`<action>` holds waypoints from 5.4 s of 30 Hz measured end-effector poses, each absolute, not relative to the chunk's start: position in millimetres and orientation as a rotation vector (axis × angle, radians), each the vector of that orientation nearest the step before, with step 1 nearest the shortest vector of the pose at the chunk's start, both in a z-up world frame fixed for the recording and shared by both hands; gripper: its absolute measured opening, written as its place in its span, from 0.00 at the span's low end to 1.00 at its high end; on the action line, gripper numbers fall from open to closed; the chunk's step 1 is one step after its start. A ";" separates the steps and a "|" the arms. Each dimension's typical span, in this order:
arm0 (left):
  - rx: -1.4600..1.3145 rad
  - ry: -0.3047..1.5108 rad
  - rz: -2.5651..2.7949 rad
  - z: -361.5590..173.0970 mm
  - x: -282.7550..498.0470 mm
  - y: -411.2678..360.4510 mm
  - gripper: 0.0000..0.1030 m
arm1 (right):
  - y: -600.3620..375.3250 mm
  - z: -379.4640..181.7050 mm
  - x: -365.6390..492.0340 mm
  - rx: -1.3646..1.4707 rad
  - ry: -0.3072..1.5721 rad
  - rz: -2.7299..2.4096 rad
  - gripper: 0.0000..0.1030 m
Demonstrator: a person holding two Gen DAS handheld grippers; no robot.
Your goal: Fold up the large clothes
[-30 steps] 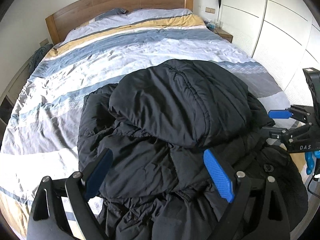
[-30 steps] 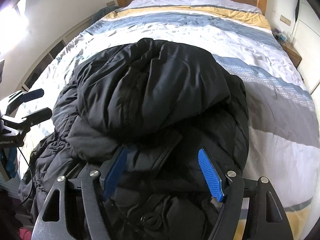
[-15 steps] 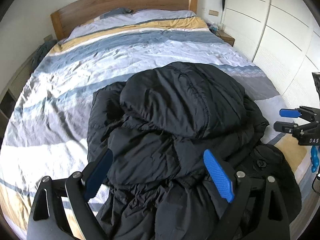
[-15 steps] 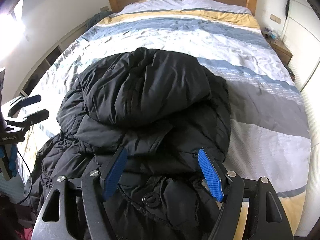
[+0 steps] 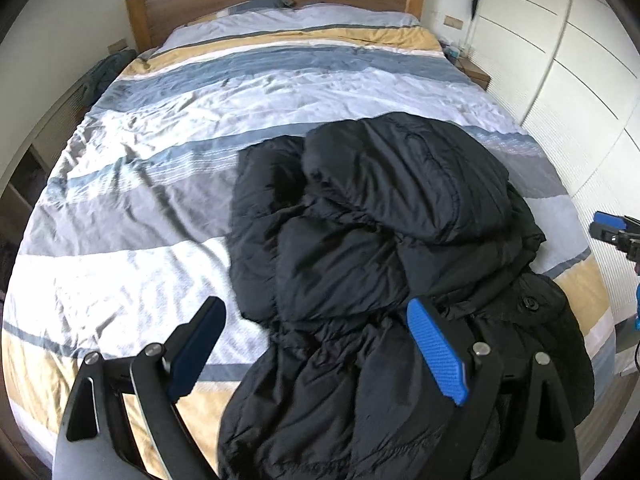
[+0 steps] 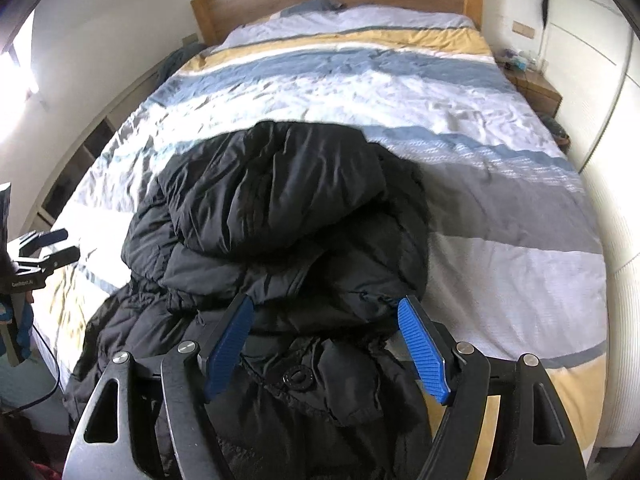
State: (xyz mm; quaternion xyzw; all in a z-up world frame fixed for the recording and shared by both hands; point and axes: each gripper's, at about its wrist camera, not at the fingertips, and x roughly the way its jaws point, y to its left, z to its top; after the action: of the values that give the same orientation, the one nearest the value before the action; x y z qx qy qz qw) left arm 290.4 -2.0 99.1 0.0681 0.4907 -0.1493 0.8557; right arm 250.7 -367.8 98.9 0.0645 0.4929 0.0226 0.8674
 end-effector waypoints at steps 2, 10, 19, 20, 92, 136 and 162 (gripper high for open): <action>0.140 1.036 -0.293 104.2 287.9 9.9 0.90 | -373.9 108.4 245.1 0.138 1.017 0.033 0.74; 0.119 1.047 -0.177 126.4 273.6 65.5 0.90 | -399.9 142.6 216.4 0.175 0.970 -0.030 0.74; 0.125 1.086 -0.070 137.3 248.7 123.9 0.90 | -415.7 163.1 180.3 0.183 0.973 -0.049 0.74; 0.127 1.089 -0.063 137.0 247.0 127.6 0.90 | -418.2 164.1 176.1 0.187 0.974 -0.055 0.74; -0.568 1.369 -0.244 4.8 148.8 150.4 0.08 | -427.1 20.6 62.2 0.588 1.341 0.150 0.07; -0.903 1.186 -0.002 -41.4 587.2 106.5 0.50 | -533.5 -15.5 454.7 0.789 1.158 -0.209 0.17; -0.456 1.003 -0.156 82.9 480.8 48.8 0.65 | -450.0 95.7 403.7 0.477 0.907 -0.015 0.90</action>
State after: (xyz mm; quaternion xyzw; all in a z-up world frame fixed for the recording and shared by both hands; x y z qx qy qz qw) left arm 480.8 48.8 82.9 -0.2165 0.4761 -0.0739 0.8491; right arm 403.7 -450.0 95.7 0.2282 0.4340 -0.0071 0.8715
